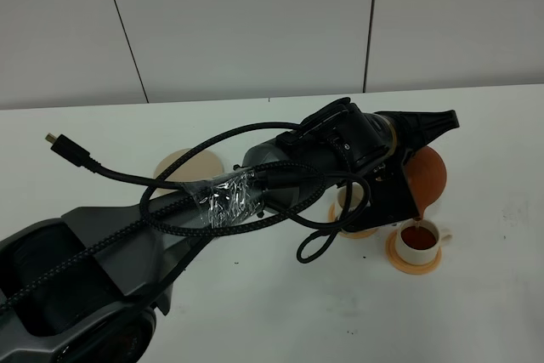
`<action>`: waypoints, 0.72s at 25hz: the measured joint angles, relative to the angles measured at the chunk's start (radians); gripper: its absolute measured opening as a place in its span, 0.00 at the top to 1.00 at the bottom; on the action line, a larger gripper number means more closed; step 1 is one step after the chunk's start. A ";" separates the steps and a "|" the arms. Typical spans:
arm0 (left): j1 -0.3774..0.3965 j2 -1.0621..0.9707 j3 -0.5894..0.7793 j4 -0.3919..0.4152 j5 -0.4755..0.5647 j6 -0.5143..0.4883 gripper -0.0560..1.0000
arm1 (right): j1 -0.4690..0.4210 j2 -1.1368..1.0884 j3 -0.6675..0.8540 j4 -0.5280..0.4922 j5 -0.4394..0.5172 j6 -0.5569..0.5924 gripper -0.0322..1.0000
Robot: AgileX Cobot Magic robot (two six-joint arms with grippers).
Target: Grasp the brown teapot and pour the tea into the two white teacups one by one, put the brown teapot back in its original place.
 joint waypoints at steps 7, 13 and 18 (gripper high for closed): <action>0.000 0.000 0.000 0.000 -0.001 0.007 0.78 | 0.000 0.000 0.000 0.000 0.000 0.000 0.73; 0.000 0.000 0.000 0.000 -0.008 0.008 0.78 | 0.000 0.000 0.000 0.000 0.000 0.000 0.73; 0.000 0.000 0.000 -0.001 -0.013 0.008 0.78 | 0.000 0.000 0.000 0.000 0.000 0.000 0.73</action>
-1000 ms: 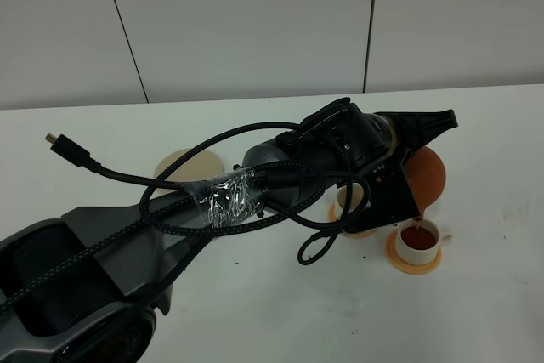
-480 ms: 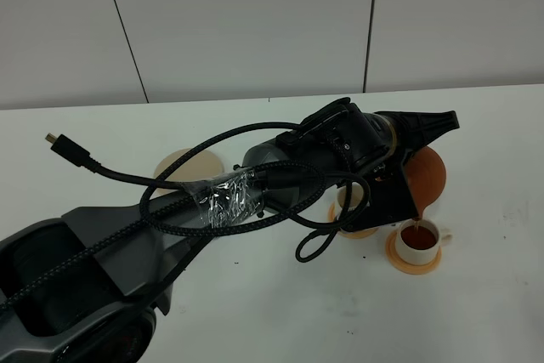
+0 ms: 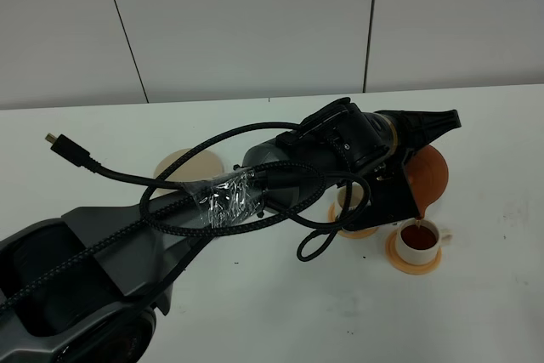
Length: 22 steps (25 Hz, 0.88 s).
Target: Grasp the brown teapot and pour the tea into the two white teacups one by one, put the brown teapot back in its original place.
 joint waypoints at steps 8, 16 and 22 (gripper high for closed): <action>0.000 0.000 0.000 -0.038 0.006 -0.017 0.78 | 0.000 0.000 0.000 0.000 0.000 0.000 0.73; 0.000 0.000 0.000 -0.048 0.026 -0.096 0.78 | 0.000 0.000 0.000 0.000 0.000 0.000 0.73; 0.000 0.000 0.000 -0.048 0.060 -0.116 0.78 | 0.000 0.000 0.000 0.000 0.000 0.000 0.73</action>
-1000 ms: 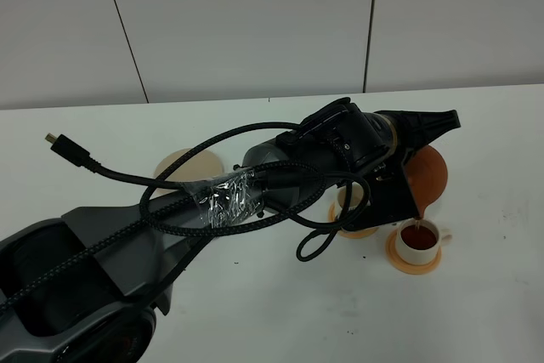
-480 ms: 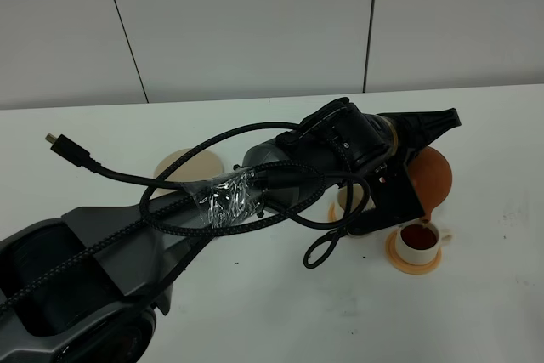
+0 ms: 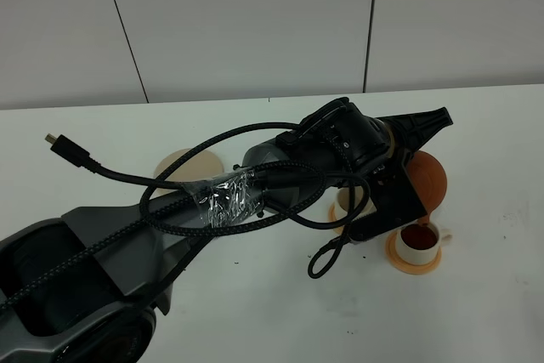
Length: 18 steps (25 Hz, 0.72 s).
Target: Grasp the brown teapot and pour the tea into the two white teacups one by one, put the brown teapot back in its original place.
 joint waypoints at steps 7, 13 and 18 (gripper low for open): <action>0.000 -0.003 0.000 0.000 0.005 -0.112 0.78 | 0.000 0.000 0.000 0.000 0.000 0.000 0.73; 0.002 -0.059 0.000 0.001 0.086 -0.325 0.78 | 0.000 0.000 0.000 0.000 0.000 0.000 0.73; 0.002 -0.104 0.000 0.000 0.196 -0.539 0.78 | 0.000 0.000 0.000 0.000 0.000 0.000 0.73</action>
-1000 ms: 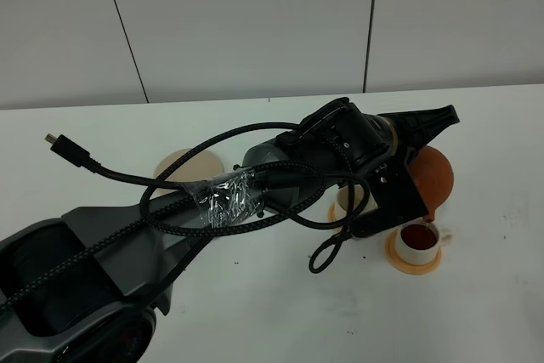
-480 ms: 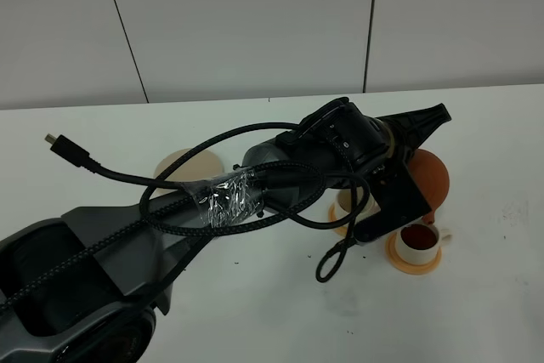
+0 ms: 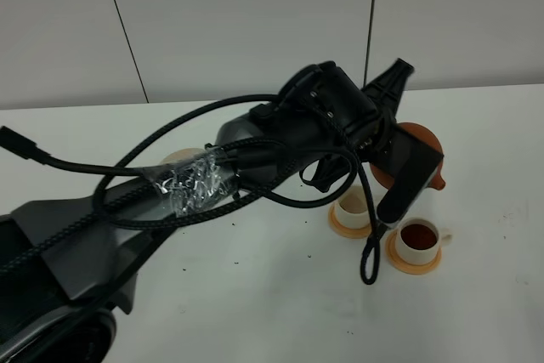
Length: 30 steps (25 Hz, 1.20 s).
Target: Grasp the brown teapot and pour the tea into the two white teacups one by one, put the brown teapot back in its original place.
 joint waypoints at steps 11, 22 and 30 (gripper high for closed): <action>0.001 -0.060 0.000 -0.146 0.329 -0.385 0.78 | 0.000 0.000 0.000 0.000 0.000 0.000 0.73; 0.010 -0.060 0.000 -0.300 0.538 -0.644 0.78 | 0.000 0.000 0.000 0.000 0.000 0.000 0.73; 0.013 -0.026 0.000 -0.317 0.552 -0.729 0.78 | 0.000 0.000 0.000 0.000 0.000 0.000 0.73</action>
